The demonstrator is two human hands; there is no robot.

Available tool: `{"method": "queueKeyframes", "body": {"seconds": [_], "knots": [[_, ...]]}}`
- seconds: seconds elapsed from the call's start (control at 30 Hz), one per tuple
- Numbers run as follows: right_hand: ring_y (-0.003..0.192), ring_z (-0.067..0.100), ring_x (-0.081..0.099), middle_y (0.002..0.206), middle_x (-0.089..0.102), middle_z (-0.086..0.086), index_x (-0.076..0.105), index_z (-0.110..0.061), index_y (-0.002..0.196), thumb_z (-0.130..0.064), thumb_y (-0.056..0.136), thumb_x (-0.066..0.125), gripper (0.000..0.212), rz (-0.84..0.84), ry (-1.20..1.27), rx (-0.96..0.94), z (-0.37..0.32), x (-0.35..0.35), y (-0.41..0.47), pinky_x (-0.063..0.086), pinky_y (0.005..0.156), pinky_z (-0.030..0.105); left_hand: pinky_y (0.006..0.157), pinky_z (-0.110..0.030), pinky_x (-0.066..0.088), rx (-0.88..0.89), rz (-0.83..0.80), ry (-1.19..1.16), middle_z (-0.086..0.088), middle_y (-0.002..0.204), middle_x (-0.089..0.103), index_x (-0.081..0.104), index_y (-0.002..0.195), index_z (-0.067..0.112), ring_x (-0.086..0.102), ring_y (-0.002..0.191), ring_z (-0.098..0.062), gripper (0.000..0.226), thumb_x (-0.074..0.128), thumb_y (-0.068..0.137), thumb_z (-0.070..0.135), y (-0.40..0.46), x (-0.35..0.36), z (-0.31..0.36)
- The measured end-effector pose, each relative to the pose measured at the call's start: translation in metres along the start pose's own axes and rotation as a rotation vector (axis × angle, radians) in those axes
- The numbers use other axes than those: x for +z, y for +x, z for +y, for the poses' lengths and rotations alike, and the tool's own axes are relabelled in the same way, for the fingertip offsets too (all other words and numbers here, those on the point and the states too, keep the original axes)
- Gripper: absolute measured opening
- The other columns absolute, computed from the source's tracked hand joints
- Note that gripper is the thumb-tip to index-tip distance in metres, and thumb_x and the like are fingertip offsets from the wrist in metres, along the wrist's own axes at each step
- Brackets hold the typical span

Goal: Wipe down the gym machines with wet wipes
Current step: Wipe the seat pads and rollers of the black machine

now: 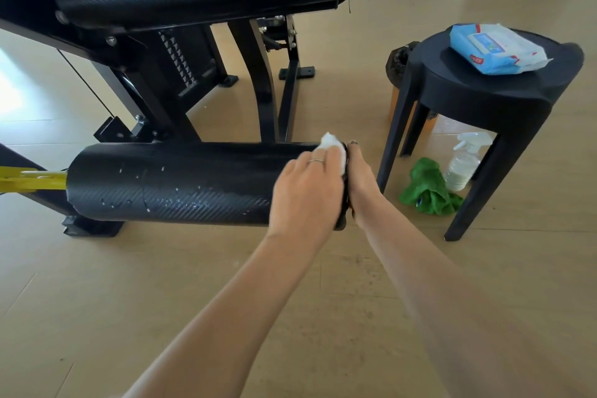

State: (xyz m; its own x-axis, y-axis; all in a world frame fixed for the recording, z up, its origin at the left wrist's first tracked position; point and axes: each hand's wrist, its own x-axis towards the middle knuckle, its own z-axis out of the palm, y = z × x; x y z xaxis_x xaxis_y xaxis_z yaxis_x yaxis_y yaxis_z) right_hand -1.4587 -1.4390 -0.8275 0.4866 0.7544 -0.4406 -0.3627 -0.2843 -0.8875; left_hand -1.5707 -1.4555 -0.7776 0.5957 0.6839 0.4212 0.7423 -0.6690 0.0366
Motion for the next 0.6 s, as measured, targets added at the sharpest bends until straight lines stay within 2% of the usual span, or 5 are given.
{"method": "queueKeyframes", "body": {"seconds": [0.1,0.17,0.3,0.4,0.6], "knots": [[0.078,0.017,0.06,0.082,0.064,-0.002,0.057,-0.029,0.084,-0.041,0.106,0.041,0.03,0.005,-0.031,-0.068,0.001,-0.002,0.0,0.051,0.078,0.038,0.066,-0.03,0.045,0.187,-0.02,0.057,-0.004,0.086,0.066,0.063,0.112,0.01,0.058,0.073,-0.018,0.037,0.071,0.075,0.007,0.004,0.0,0.006],[0.087,0.019,0.065,0.088,0.069,-0.001,0.064,-0.027,0.087,-0.055,0.104,0.037,0.042,-0.007,0.01,-0.004,0.001,-0.002,0.0,0.052,0.086,0.04,0.066,-0.03,0.045,0.206,-0.042,0.1,-0.002,0.087,0.067,0.062,0.113,0.015,0.061,0.074,-0.018,0.027,0.058,0.086,0.012,0.007,-0.009,-0.007],[0.103,0.024,0.064,0.111,0.069,0.003,0.067,-0.028,0.116,-0.067,0.102,0.028,0.057,0.01,-0.013,0.074,-0.002,0.0,-0.002,0.048,0.103,0.044,0.056,-0.032,0.042,-0.167,-0.054,0.131,-0.005,0.085,0.068,0.065,0.104,0.015,0.051,0.065,-0.02,0.02,0.046,0.099,0.019,0.004,-0.027,-0.088],[0.103,0.025,0.063,0.113,0.069,0.004,0.065,-0.027,0.122,-0.069,0.101,0.026,0.061,0.033,-0.018,0.087,-0.002,0.003,-0.003,0.047,0.104,0.046,0.055,-0.034,0.041,-0.307,-0.079,0.151,-0.011,0.086,0.067,0.064,0.117,0.009,0.051,0.064,-0.025,0.026,0.046,0.1,0.017,-0.013,-0.04,-0.135],[0.098,0.025,0.066,0.102,0.072,0.006,0.07,-0.023,0.1,-0.064,0.104,0.028,0.058,0.052,-0.018,0.045,0.002,0.001,-0.002,0.051,0.091,0.04,0.051,-0.031,0.039,-0.167,-0.064,0.038,0.001,0.084,0.061,0.045,0.137,0.023,0.049,0.056,-0.019,0.039,0.042,0.099,0.015,-0.008,-0.016,-0.033]]}}
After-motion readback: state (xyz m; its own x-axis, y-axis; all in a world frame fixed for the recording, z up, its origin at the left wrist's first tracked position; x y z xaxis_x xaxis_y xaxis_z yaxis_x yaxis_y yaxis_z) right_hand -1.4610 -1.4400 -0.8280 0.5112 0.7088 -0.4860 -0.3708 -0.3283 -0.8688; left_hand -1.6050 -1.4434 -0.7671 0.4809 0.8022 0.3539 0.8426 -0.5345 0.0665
